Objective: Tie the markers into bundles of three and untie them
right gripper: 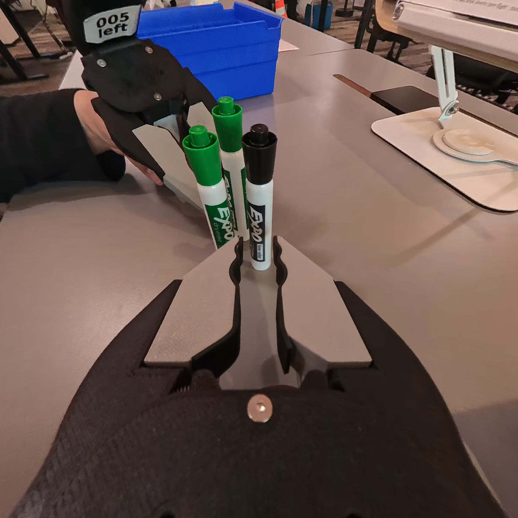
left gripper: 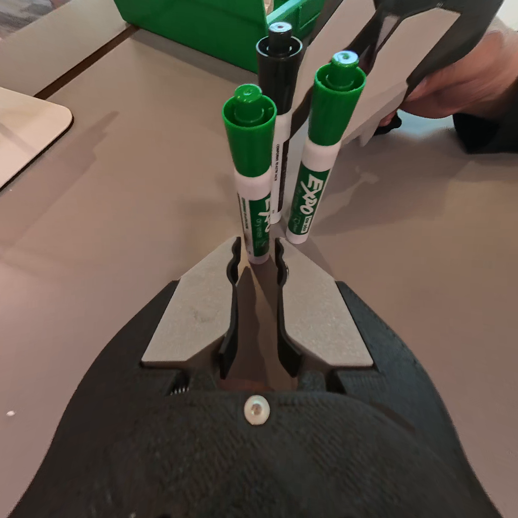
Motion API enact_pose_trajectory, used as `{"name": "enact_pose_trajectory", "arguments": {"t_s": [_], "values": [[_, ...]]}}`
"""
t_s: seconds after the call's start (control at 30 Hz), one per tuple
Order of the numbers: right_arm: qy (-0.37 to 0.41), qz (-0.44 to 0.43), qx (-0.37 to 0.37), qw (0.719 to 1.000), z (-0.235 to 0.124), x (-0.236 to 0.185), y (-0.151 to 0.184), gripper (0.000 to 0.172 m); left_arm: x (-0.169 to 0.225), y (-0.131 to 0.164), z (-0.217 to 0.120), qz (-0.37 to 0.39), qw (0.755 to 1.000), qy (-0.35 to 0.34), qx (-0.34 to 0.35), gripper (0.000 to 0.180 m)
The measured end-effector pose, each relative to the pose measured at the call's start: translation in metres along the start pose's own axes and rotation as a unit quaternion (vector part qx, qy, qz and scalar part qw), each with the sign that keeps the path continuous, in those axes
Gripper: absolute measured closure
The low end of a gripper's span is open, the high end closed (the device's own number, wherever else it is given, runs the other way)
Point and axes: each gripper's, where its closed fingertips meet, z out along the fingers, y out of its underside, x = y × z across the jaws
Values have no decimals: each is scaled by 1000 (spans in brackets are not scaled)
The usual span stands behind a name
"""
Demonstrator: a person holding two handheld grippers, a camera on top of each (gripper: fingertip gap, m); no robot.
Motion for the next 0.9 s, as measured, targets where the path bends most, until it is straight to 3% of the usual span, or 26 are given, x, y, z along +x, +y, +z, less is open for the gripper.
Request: {"name": "enact_pose_trajectory", "arguments": {"t_s": [0.27, 0.43, 0.67, 0.9], "values": [[12, 6, 4, 1000, -6, 5, 1, 152, -2, 3, -7, -18, 1000, -13, 6, 146], [47, 14, -34, 998, -17, 20, 16, 145, -20, 19, -25, -39, 997, -71, -7, 132], [109, 45, -112, 987, -31, 42, 47, 131, -61, 44, -53, -132, 978, -162, -19, 117], [138, 35, -110, 984, -31, 46, 46, 120, -67, 48, -55, -112, 972, -206, -35, 109]]}}
